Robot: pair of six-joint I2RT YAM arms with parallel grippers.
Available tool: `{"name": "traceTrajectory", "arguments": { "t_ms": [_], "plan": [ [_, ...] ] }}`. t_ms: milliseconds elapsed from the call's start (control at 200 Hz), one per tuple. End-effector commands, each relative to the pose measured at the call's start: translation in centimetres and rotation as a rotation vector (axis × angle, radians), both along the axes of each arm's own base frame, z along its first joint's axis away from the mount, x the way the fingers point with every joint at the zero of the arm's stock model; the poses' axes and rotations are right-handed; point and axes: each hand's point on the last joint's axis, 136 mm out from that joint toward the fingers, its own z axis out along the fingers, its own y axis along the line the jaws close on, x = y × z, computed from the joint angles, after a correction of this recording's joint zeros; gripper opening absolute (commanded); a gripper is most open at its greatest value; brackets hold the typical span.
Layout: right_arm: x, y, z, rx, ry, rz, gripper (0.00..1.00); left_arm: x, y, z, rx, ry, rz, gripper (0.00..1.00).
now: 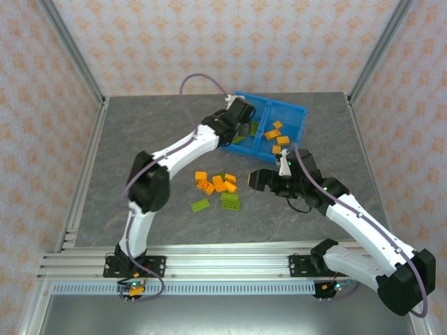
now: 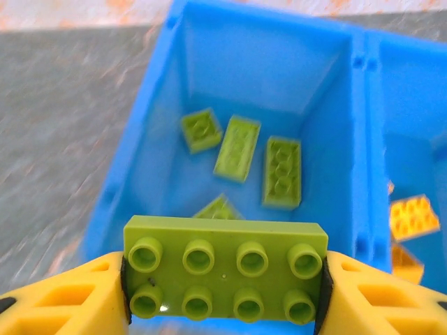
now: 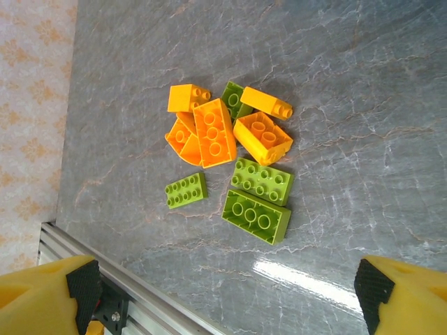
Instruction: Sort the legos into containers by color
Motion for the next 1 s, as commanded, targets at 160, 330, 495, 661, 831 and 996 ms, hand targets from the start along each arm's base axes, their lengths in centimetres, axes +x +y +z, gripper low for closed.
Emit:
{"name": "traceTrajectory", "arguments": {
  "t_ms": [160, 330, 495, 661, 831, 996],
  "plan": [
    [0.1, -1.0, 0.8, -0.041, -0.041, -0.029, 0.95, 5.3, -0.2, -1.6, 0.063, -0.003, 0.01, 0.6],
    [0.3, -0.7, 0.5, -0.038, -0.033, -0.017, 0.95, 5.1, -0.7, -0.8, 0.016, -0.005, -0.013, 0.68],
    [0.5, -0.5, 0.5, -0.035, -0.028, -0.021, 0.95, 4.0, -0.6, 2.3, -0.042, -0.044, -0.03, 0.73],
    [0.7, -0.4, 0.7, -0.019, -0.029, -0.033, 0.95, 2.4, 0.1, 5.9, -0.085, -0.086, -0.047, 0.78],
    [1.0, -0.6, 0.3, -0.027, -0.023, -0.056, 0.95, -0.7, 1.3, 9.7, -0.128, -0.121, -0.081, 0.78],
    [1.2, -0.2, -0.6, -0.077, -0.024, -0.025, 0.92, -7.6, 4.3, 14.0, -0.164, -0.19, -0.173, 0.78]
  ]
}}
